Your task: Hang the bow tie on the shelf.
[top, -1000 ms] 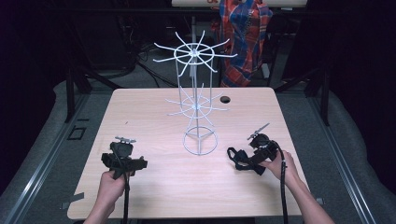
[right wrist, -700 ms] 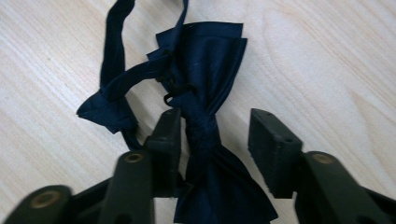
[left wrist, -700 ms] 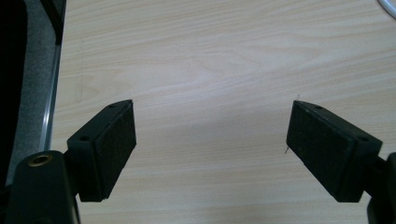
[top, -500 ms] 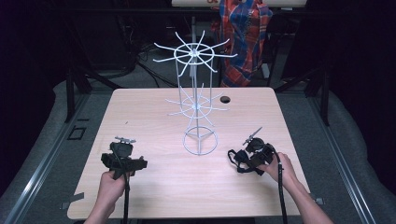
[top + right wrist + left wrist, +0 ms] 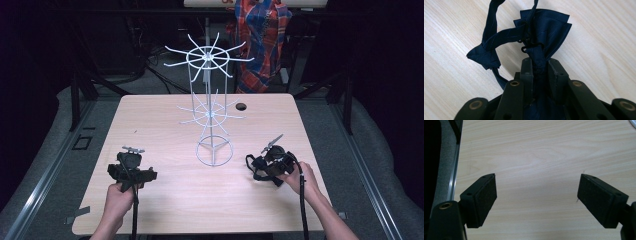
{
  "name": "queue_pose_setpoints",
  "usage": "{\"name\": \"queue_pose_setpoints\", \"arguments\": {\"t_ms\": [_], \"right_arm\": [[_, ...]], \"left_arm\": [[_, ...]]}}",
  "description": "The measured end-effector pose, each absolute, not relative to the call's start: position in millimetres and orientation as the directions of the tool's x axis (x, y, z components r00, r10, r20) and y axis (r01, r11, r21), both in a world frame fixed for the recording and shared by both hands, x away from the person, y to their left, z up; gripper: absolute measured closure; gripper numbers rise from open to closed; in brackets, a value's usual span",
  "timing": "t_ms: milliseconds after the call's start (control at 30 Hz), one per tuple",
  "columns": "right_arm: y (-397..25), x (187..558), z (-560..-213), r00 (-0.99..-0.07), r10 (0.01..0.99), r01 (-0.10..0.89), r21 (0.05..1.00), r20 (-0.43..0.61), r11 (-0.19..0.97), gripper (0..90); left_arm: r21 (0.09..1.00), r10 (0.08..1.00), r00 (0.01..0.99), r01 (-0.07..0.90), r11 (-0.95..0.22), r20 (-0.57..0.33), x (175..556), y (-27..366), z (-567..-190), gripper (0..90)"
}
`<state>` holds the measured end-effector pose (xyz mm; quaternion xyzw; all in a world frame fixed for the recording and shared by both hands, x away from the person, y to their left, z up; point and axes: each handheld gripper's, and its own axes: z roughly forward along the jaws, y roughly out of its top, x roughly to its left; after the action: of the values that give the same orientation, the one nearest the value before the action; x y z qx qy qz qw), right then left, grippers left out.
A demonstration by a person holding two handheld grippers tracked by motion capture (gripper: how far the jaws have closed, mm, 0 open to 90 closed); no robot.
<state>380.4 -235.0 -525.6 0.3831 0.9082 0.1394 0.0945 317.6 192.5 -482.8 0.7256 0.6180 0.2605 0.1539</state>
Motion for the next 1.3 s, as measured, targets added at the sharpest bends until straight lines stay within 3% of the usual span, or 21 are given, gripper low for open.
{"name": "queue_pose_setpoints", "arguments": {"t_ms": [833,1300], "right_arm": [[-240,374,-492,-0.662,0.745,0.642,0.446,-0.087,0.623,75.7],[-238,376,-482,-0.652,0.752,0.639,0.464,-0.097,0.614,75.7]], "left_arm": [[0.547,0.977,0.105,0.815,-0.191,0.186,317,193,-482,16.2],[0.548,0.977,0.106,0.814,-0.192,0.185,317,194,-482,16.2]]}}
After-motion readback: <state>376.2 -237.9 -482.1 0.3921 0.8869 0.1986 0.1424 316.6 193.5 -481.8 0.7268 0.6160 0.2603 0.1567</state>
